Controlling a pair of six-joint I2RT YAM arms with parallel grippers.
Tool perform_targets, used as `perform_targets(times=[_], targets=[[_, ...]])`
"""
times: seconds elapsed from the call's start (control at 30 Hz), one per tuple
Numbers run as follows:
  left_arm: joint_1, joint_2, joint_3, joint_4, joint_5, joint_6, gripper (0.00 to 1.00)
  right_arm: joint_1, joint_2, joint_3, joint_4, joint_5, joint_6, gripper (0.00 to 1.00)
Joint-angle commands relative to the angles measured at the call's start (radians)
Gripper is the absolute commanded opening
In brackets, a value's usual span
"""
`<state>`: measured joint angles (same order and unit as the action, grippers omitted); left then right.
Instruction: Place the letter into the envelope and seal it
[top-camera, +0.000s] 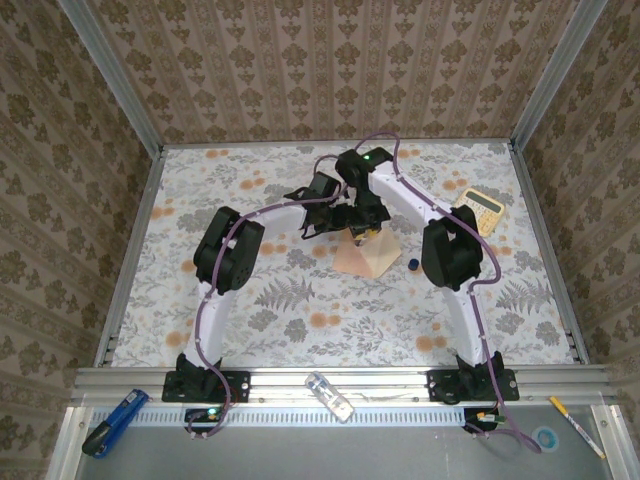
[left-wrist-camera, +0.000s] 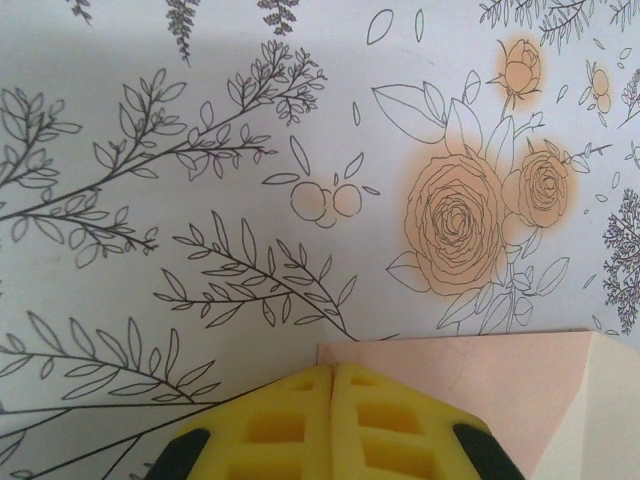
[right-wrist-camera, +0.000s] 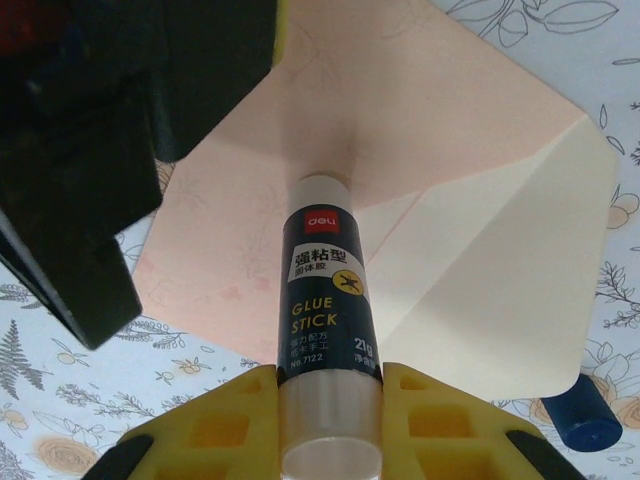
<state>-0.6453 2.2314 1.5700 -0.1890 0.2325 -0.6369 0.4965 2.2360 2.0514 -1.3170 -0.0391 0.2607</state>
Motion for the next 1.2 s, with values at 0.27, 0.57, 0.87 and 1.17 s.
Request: perform_targets(times=[0.27, 0.57, 0.87, 1.17], targets=[[-0.007, 0.016, -0.048, -0.082, -0.016, -0.007, 0.00, 0.028, -0.075, -0.134, -0.016, -0.107, -0.026, 0.08], [-0.006, 0.025, -0.035, -0.087, -0.013, -0.008, 0.00, 0.039, -0.096, -0.201, -0.021, -0.170, -0.046, 0.08], [-0.008, 0.031, -0.023, -0.093, -0.009, -0.007, 0.00, 0.043, -0.063, -0.182, -0.079, -0.041, -0.065, 0.07], [-0.008, 0.033, -0.024, -0.094, -0.009, -0.005, 0.00, 0.043, -0.077, -0.217, -0.077, 0.033, -0.061, 0.06]])
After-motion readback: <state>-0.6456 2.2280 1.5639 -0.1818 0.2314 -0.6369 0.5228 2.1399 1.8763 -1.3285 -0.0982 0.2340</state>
